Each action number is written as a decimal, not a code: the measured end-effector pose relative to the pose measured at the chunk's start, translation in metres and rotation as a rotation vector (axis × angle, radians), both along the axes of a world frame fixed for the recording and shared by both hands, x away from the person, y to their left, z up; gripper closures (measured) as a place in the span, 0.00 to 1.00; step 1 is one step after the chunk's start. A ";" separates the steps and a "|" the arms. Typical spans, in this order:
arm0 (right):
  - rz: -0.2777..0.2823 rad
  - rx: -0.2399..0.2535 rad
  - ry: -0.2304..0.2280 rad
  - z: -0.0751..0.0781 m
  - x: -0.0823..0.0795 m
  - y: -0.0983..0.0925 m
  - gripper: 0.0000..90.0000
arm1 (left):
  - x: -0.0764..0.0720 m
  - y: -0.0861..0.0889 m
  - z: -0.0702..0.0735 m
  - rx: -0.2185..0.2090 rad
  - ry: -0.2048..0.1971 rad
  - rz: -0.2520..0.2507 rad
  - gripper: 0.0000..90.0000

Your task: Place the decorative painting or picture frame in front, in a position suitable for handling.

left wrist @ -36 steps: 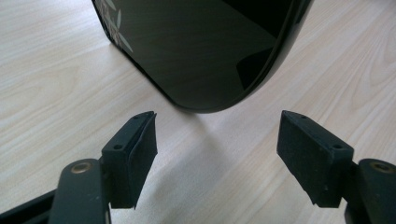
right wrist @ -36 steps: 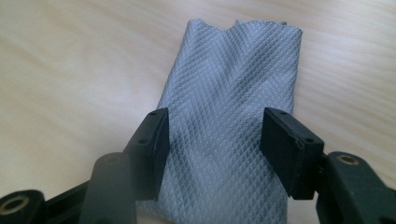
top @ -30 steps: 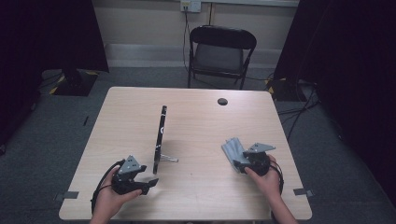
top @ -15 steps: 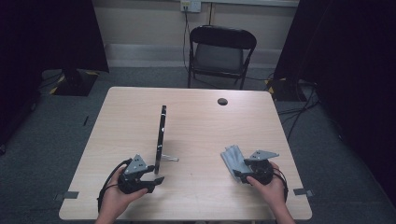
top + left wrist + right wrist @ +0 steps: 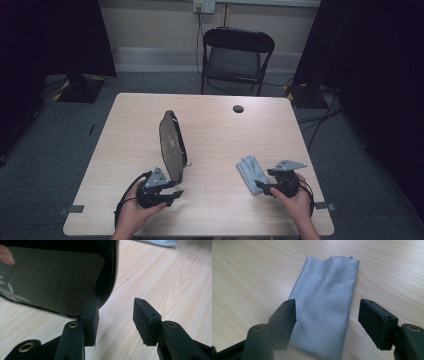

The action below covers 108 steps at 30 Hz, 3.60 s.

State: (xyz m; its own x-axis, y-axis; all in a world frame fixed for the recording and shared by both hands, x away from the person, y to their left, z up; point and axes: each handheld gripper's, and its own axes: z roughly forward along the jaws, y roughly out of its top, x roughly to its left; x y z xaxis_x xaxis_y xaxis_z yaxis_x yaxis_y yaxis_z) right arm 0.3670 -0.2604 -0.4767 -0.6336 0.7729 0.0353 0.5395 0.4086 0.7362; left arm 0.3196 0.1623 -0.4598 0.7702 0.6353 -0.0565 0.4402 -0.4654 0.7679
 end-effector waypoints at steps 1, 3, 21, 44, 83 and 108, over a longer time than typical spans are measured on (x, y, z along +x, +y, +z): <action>-0.002 0.003 -0.002 0.001 0.000 0.000 0.34 | 0.001 -0.001 0.000 -0.004 0.004 0.001 0.64; -0.003 0.003 -0.002 0.001 0.000 0.000 0.34 | 0.003 -0.002 0.001 -0.007 0.001 0.018 0.64; -0.008 0.001 0.008 0.001 -0.004 -0.008 0.31 | 0.017 -0.024 -0.005 -0.004 0.028 -0.024 0.70; -0.047 0.005 0.007 0.000 -0.024 -0.026 0.31 | 0.024 -0.037 0.001 0.003 -0.004 -0.023 0.70; -0.040 0.017 -0.008 0.003 -0.021 -0.024 0.29 | 0.060 -0.064 -0.003 0.030 -0.008 0.090 0.81; -0.039 0.017 -0.013 0.004 -0.022 -0.024 0.29 | 0.064 -0.062 0.001 0.014 0.005 0.092 0.74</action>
